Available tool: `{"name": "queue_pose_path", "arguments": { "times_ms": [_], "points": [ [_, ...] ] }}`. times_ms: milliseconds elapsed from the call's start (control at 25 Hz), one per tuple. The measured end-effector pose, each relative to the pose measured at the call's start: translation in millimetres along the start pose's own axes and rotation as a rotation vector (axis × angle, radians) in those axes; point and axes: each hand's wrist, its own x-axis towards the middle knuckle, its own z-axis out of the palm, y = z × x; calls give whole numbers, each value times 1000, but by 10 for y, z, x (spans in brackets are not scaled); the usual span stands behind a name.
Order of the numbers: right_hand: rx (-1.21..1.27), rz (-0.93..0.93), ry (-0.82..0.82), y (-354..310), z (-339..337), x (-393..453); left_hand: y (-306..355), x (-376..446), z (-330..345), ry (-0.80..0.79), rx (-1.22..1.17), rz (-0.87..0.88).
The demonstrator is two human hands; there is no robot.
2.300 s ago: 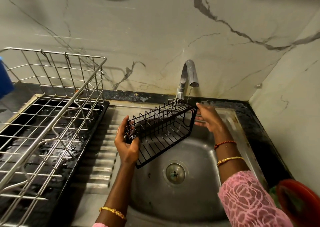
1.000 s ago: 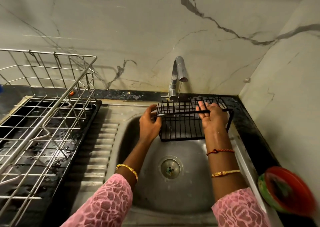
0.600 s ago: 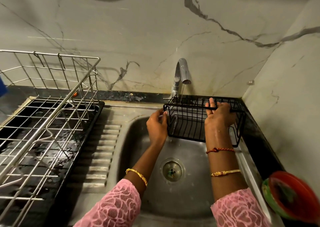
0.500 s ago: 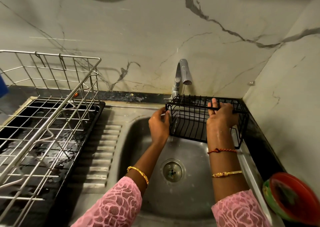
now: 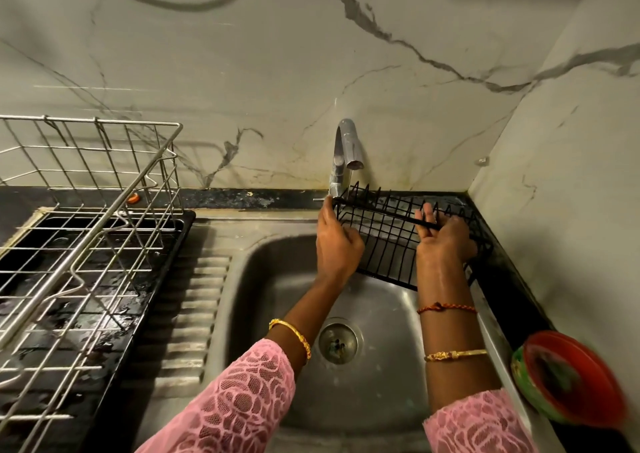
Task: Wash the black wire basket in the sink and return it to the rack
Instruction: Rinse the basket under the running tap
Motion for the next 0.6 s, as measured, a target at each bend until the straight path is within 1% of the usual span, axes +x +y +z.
{"name": "queue_pose_path", "arguments": {
  "times_ms": [80, 200, 280, 360, 480, 600],
  "points": [
    [30, 31, -27, -40, -45, -41, -24, 5, -15, 27, -111, -57],
    [93, 81, -28, -69, -126, -94, -118, -7, -135, 42, -152, -194],
    [146, 137, -7, -35, -247, -91, -206, 8, -244, 13, -181, -238],
    [190, 216, 7, 51, -423, -48, -259, 64, -355, 24, -247, -272],
    [223, 342, 78, 176, -705, 78, -248, 112, -479, 77, -279, -231],
    [337, 465, 223, 280, -870, 147, -134, 83, -522, 120, -271, -142]
  ]
}}
